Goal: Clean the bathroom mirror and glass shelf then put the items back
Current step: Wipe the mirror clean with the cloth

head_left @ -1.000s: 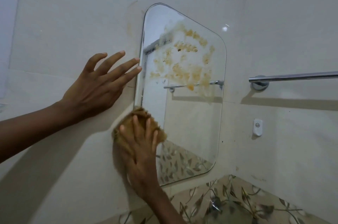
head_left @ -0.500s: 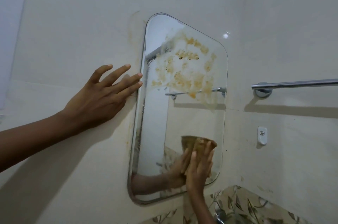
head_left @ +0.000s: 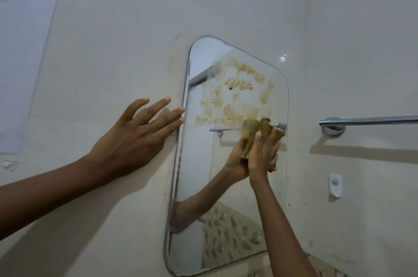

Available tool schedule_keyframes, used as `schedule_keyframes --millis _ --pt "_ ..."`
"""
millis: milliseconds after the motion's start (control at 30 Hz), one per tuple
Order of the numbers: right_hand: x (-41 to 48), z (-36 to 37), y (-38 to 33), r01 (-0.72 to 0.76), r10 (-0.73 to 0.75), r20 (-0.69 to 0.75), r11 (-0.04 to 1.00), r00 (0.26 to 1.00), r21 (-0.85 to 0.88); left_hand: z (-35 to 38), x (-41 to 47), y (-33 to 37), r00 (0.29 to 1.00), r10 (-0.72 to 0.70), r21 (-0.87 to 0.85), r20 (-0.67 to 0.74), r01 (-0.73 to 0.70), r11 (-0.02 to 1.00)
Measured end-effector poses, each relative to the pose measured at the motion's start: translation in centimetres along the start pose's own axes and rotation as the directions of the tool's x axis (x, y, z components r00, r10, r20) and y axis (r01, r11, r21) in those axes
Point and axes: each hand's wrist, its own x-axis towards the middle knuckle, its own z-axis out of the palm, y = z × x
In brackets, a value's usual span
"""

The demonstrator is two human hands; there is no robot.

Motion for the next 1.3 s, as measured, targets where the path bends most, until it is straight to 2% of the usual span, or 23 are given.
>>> schedule_keyframes --millis 100,167,300,433,533,733,867,967,1033,1167,1300 --pt "0.0 1.2 -2.9 0.031 -0.032 0.040 0.999 0.999 0.006 0.0 0.0 0.0 1.000 0.003 0.002 0.022 -0.003 1.000" --pt "-1.2 2.1 -5.2 0.150 -0.149 0.106 0.989 0.983 -0.005 -0.1 0.0 0.0 1.000 -0.006 -0.023 0.031 0.006 1.000" --pt "-4.0 4.2 -9.2 0.455 -0.436 0.215 0.889 0.874 -0.049 -0.7 0.1 -0.3 0.992 -0.126 -0.150 0.017 0.127 0.980" --pt "-6.1 5.2 -10.4 0.592 -0.547 0.296 0.802 0.783 -0.082 -1.2 0.3 -0.6 0.970 -0.242 -0.254 -0.020 0.229 0.940" --pt "-8.2 4.8 -9.8 0.670 -0.609 0.368 0.740 0.703 -0.057 -1.4 0.3 -0.6 0.953 -0.303 -0.316 -0.025 0.280 0.907" --pt "-14.5 2.6 -4.5 0.770 -0.667 0.467 0.636 0.581 -0.051 -1.4 0.1 -0.6 0.965 -0.264 -0.278 -0.001 0.253 0.927" --pt "-19.2 0.5 2.3 0.881 -0.760 0.448 0.436 0.470 -0.184 -1.3 0.1 -0.5 0.972 -0.234 -0.237 0.024 0.233 0.943" --pt "-21.7 -0.4 6.4 0.863 -0.792 0.378 0.348 0.479 -0.365 -1.2 0.1 -0.4 0.983 -0.177 -0.173 0.041 0.181 0.968" --pt "-22.6 -0.9 8.1 0.838 -0.795 0.339 0.351 0.503 -0.419 -1.0 0.0 -0.2 0.991 -0.121 -0.131 0.049 0.126 0.983" --pt "-22.5 -1.5 10.0 0.802 -0.755 0.327 0.419 0.569 -0.427 -0.5 -0.2 -0.2 0.998 -0.032 -0.035 0.048 0.033 0.999" --pt "-20.3 -2.3 12.3 0.698 -0.678 0.243 0.551 0.694 -0.457 -0.2 -0.3 -0.1 0.999 0.000 -0.007 0.041 0.000 1.000"
